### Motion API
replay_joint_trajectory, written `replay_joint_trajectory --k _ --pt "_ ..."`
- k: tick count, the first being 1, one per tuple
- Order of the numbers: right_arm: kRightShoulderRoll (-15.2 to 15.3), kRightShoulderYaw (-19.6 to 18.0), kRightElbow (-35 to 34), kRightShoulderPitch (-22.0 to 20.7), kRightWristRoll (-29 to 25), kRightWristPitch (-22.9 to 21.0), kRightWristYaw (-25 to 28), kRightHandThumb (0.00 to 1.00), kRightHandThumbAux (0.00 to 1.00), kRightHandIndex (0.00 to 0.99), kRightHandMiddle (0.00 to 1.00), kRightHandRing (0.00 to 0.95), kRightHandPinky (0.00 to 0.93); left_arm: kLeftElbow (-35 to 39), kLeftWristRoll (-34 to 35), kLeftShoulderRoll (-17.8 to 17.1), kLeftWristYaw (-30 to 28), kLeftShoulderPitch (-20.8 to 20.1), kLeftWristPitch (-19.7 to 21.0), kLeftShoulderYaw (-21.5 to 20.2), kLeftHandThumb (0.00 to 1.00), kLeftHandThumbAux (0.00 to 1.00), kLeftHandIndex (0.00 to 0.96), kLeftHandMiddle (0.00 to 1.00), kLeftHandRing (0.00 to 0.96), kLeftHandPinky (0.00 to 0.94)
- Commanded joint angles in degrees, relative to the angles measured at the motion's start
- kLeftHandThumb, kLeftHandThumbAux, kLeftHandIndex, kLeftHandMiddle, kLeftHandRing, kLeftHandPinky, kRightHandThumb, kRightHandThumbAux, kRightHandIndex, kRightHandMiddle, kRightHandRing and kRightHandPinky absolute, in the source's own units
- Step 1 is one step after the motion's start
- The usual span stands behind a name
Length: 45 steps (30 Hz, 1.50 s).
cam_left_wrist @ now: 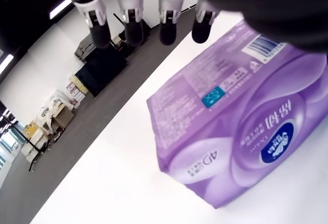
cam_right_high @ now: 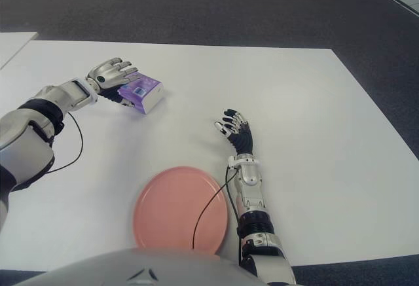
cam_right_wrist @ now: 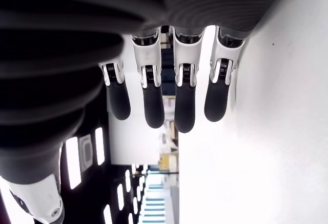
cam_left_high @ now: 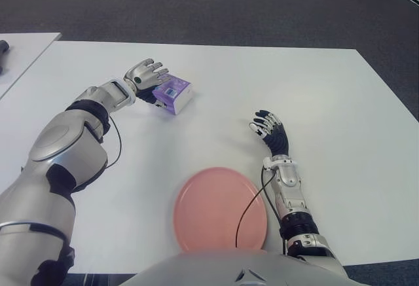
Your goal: Put the tissue paper into the plate.
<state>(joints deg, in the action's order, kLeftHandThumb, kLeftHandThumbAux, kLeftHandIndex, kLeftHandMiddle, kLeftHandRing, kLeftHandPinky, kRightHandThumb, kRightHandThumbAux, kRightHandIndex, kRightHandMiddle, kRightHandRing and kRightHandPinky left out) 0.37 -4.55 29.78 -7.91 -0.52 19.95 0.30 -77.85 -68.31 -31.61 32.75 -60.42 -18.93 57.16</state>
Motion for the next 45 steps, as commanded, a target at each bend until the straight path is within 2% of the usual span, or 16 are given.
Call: replay_joint_trajectory --k 1,12,31,45 --pt "-0.2 0.1 2.9 2.6 -0.4 -2.5 0.3 0.372 0.711 0.238 0.290 0.300 0.320 -0.8 -0.3 0.6 1.3 0.3 1.0 0.3 0.456 0.110 0.000 0.000 0.000 0.000" --pt "0.2 0.4 1.7 3.3 -0.1 -3.4 0.5 0.390 0.741 0.241 0.307 0.313 0.315 -1.1 1.4 1.1 4.4 1.1 2.8 -1.3 0.446 0.102 0.000 0.000 0.000 0.000" --pt "0.8 1.1 0.4 3.9 -0.3 -4.7 1.4 0.412 0.728 0.251 0.312 0.308 0.307 -1.2 4.3 2.1 10.7 3.0 3.0 -4.2 0.473 0.107 0.000 0.000 0.000 0.000" --pt "1.0 0.9 -0.3 4.2 -0.2 -5.4 1.4 0.391 0.763 0.263 0.323 0.315 0.302 -1.4 10.8 4.1 10.3 7.5 1.0 -10.3 0.481 0.107 0.000 0.000 0.000 0.000"
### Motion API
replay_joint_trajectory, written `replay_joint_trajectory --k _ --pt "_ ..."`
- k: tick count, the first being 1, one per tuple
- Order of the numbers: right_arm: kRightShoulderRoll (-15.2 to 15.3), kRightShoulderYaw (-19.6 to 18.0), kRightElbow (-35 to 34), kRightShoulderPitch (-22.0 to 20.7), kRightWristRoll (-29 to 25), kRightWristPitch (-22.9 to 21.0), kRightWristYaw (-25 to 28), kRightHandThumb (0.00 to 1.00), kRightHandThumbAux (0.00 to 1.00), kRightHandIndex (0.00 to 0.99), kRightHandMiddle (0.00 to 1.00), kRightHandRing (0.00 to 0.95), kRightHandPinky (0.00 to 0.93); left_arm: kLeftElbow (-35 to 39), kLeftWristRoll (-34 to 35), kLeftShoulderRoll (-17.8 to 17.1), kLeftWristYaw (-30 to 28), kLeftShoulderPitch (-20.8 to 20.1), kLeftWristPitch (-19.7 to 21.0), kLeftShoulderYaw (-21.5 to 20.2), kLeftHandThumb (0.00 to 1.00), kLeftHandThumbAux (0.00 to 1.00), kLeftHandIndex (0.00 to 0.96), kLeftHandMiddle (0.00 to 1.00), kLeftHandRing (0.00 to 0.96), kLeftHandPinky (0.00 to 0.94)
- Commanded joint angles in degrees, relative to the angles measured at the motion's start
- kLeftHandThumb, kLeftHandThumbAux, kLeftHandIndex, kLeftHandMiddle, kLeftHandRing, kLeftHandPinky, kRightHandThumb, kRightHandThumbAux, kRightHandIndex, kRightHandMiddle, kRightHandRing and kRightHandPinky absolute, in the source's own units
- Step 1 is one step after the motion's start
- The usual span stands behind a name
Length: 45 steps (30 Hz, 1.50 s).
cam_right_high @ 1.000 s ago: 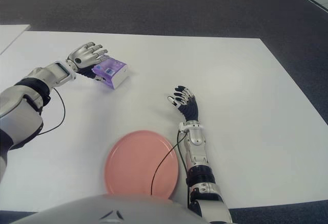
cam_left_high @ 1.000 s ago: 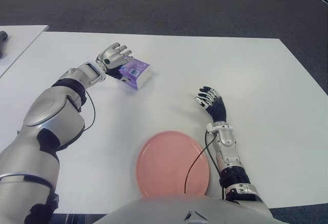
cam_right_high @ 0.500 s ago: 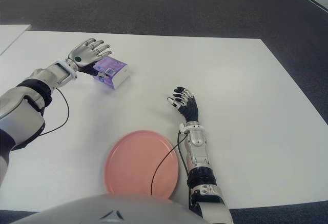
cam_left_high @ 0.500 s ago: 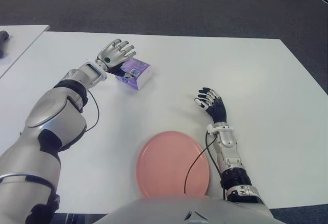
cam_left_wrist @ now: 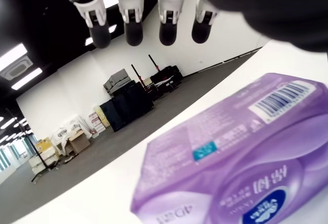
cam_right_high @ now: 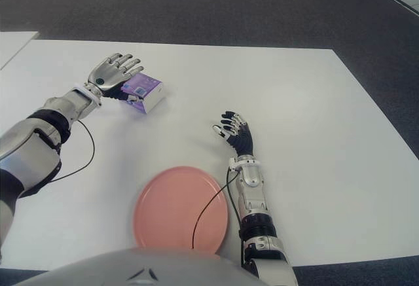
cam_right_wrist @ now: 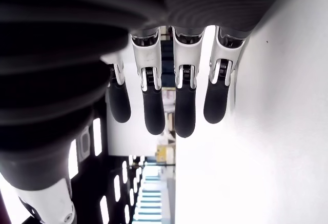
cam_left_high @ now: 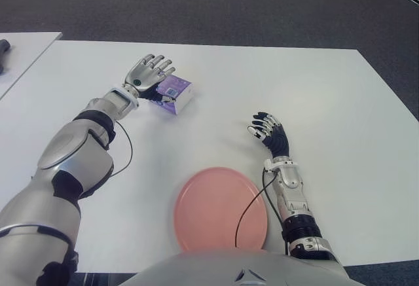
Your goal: Put the tissue paper into the plate.
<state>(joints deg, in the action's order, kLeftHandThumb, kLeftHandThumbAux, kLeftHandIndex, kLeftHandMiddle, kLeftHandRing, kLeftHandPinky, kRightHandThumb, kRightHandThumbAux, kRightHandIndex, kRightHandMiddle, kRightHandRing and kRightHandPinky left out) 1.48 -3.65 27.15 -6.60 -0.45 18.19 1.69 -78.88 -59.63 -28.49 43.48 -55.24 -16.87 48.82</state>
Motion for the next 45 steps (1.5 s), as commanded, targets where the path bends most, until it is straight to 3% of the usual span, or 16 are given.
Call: replay_joint_trajectory --k 1,10,25,45 --pt "-0.1 0.0 2.3 2.9 -0.2 -3.5 0.0 0.389 0.765 0.265 0.324 0.315 0.301 -0.4 2.7 1.2 -0.5 2.7 -1.4 -2.5 0.480 0.107 0.000 0.000 0.000 0.000" --pt "0.3 0.3 2.0 3.2 0.0 -3.7 0.2 0.380 0.771 0.262 0.326 0.312 0.295 -0.4 4.2 1.9 -1.3 3.8 -2.6 -4.3 0.493 0.118 0.000 0.000 0.000 0.000" --pt "0.3 0.5 0.9 4.3 -0.2 -3.0 0.5 0.362 0.776 0.268 0.315 0.296 0.288 -0.5 3.0 2.2 -4.1 4.1 -3.0 -3.1 0.493 0.120 0.000 0.000 0.000 0.000" --pt "-0.1 0.0 0.4 4.7 -0.6 -4.2 0.0 0.391 0.785 0.265 0.307 0.294 0.292 -1.4 -2.8 1.6 -9.6 5.0 2.1 3.4 0.495 0.117 0.000 0.000 0.000 0.000"
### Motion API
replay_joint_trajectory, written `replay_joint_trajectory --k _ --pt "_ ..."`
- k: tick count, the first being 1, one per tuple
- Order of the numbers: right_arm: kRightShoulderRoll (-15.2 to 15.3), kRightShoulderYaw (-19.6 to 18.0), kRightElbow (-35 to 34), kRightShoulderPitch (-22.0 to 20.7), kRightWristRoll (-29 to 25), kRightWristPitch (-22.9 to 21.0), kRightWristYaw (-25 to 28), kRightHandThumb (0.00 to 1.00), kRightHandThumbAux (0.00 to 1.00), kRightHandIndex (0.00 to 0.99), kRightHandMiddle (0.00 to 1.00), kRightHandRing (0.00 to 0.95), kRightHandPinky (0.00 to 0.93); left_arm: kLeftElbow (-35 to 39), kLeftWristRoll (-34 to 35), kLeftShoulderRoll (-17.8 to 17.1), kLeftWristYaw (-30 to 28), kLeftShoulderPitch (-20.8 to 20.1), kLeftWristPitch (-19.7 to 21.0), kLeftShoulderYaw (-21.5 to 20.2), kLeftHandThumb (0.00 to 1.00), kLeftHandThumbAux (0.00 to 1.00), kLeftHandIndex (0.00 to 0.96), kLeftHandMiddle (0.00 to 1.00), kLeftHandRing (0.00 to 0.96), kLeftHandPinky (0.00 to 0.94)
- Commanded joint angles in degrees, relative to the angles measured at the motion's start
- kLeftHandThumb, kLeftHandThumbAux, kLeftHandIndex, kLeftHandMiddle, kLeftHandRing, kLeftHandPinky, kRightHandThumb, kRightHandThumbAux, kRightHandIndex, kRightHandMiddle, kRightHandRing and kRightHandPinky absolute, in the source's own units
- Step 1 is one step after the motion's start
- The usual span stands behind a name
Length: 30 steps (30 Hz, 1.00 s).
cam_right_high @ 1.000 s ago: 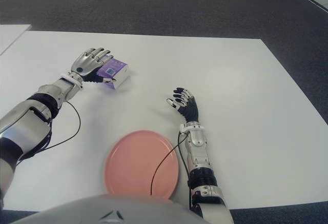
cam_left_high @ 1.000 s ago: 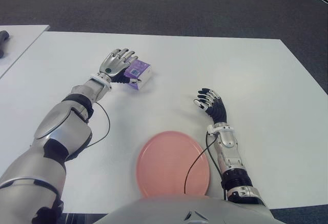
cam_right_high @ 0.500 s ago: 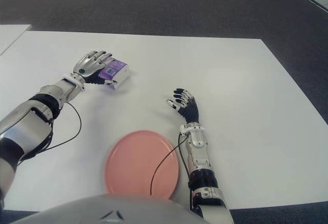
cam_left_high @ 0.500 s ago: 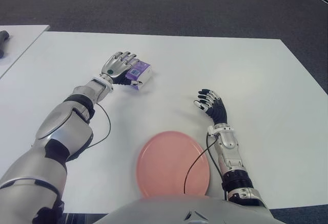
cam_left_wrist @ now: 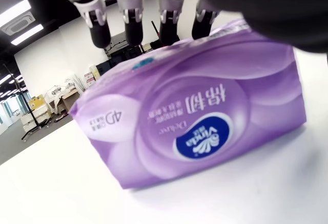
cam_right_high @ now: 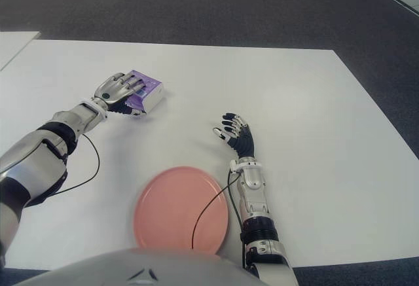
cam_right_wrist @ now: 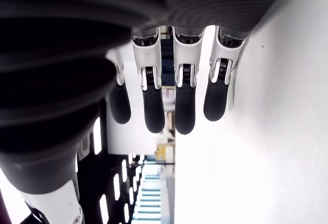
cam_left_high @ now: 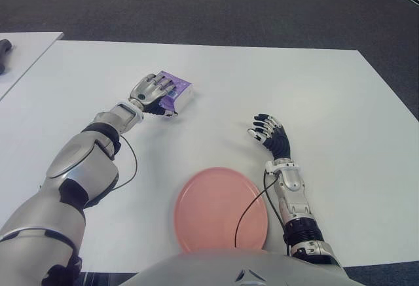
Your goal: Put the tissue paper into the plate.
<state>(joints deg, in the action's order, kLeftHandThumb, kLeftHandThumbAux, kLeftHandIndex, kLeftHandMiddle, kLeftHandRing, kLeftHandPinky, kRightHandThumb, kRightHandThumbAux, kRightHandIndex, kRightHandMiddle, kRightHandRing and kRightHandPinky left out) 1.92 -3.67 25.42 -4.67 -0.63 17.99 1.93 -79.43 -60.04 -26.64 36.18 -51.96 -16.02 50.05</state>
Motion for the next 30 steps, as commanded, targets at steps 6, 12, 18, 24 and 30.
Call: replay_joint_trajectory --k 6,12,18,24,30 --pt "-0.6 0.1 1.9 2.7 -0.3 -4.9 -0.1 0.406 0.782 0.269 0.311 0.295 0.291 -1.1 -4.2 -0.4 -3.0 1.8 2.8 4.4 0.490 0.119 0.000 0.000 0.000 0.000" --pt "-0.5 0.3 1.8 2.7 -0.4 -5.0 0.1 0.411 0.776 0.272 0.308 0.295 0.297 -1.2 -4.7 -0.4 -3.6 1.9 3.2 5.5 0.477 0.119 0.000 0.000 0.000 0.000" --pt "-0.4 0.4 1.5 2.9 -0.3 -4.7 0.2 0.420 0.780 0.281 0.316 0.302 0.295 -1.2 -4.5 -0.3 -3.5 2.4 3.1 6.2 0.476 0.124 0.000 0.000 0.000 0.000" --pt "-0.1 0.2 1.5 3.1 -0.6 -4.0 0.9 0.394 0.784 0.274 0.315 0.301 0.299 -1.2 -3.8 0.2 -3.5 3.1 3.0 5.7 0.481 0.137 0.000 0.000 0.000 0.000" --pt "0.1 -0.2 2.5 3.0 -0.9 -2.5 1.5 0.348 0.786 0.266 0.301 0.287 0.291 -1.2 -3.5 0.6 -3.4 3.5 3.0 5.5 0.476 0.147 0.000 0.000 0.000 0.000"
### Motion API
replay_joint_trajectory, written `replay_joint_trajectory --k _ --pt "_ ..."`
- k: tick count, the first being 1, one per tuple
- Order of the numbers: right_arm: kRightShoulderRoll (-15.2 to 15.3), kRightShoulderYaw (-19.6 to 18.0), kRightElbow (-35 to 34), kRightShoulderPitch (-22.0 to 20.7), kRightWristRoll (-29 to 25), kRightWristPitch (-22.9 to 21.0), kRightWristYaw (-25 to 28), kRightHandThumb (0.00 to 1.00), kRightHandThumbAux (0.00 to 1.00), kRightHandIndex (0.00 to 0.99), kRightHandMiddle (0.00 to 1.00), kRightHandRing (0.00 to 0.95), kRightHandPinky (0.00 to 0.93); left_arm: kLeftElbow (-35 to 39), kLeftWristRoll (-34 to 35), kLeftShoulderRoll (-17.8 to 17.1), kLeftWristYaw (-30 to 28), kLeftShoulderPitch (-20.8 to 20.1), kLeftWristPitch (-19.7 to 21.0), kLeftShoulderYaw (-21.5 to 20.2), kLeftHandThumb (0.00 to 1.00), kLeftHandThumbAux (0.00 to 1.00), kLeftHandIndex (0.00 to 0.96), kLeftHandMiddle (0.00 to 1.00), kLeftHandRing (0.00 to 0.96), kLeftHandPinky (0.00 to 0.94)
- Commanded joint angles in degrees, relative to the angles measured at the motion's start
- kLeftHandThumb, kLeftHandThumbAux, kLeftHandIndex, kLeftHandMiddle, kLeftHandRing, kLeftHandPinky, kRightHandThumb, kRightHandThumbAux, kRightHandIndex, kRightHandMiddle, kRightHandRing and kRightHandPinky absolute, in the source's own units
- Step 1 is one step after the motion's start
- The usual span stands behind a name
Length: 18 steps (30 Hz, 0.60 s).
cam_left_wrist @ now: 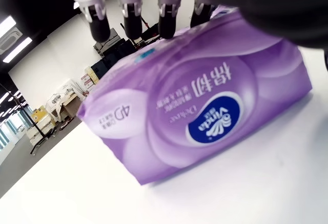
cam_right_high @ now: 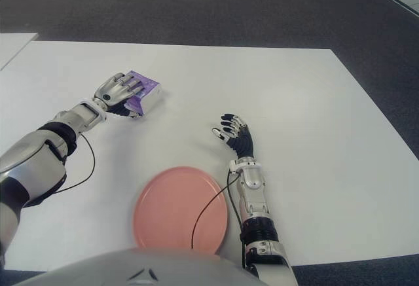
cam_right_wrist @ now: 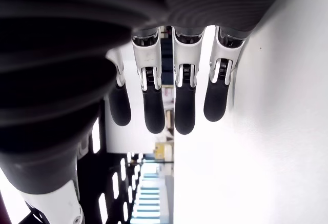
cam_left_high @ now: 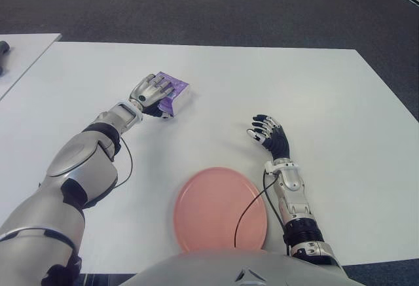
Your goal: Put the tissue paper into the plate.
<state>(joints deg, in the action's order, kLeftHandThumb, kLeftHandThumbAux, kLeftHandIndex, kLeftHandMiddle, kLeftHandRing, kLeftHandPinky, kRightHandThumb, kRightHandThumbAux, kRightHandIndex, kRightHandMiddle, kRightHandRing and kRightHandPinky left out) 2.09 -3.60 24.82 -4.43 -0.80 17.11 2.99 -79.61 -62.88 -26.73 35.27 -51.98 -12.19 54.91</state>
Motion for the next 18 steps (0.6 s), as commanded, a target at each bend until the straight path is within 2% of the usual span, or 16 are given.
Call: replay_joint_trajectory --k 1,9,18 --pt "0.0 -0.3 3.2 2.7 -0.7 -1.3 0.5 0.342 0.787 0.265 0.300 0.285 0.290 -1.0 -0.7 0.7 -2.4 3.6 -0.8 0.6 0.474 0.148 0.000 0.000 0.000 0.000" --pt "0.1 -0.3 3.8 2.5 -0.4 -0.9 0.3 0.335 0.789 0.270 0.302 0.287 0.293 -1.1 -0.1 1.7 -2.4 4.0 -0.3 0.5 0.464 0.152 0.000 0.000 0.000 0.000" --pt "0.3 -0.2 3.7 2.7 -0.6 -1.0 0.8 0.370 0.776 0.273 0.311 0.301 0.307 -1.0 1.6 3.2 -0.8 4.7 -0.1 -0.6 0.453 0.192 0.000 0.000 0.000 0.000"
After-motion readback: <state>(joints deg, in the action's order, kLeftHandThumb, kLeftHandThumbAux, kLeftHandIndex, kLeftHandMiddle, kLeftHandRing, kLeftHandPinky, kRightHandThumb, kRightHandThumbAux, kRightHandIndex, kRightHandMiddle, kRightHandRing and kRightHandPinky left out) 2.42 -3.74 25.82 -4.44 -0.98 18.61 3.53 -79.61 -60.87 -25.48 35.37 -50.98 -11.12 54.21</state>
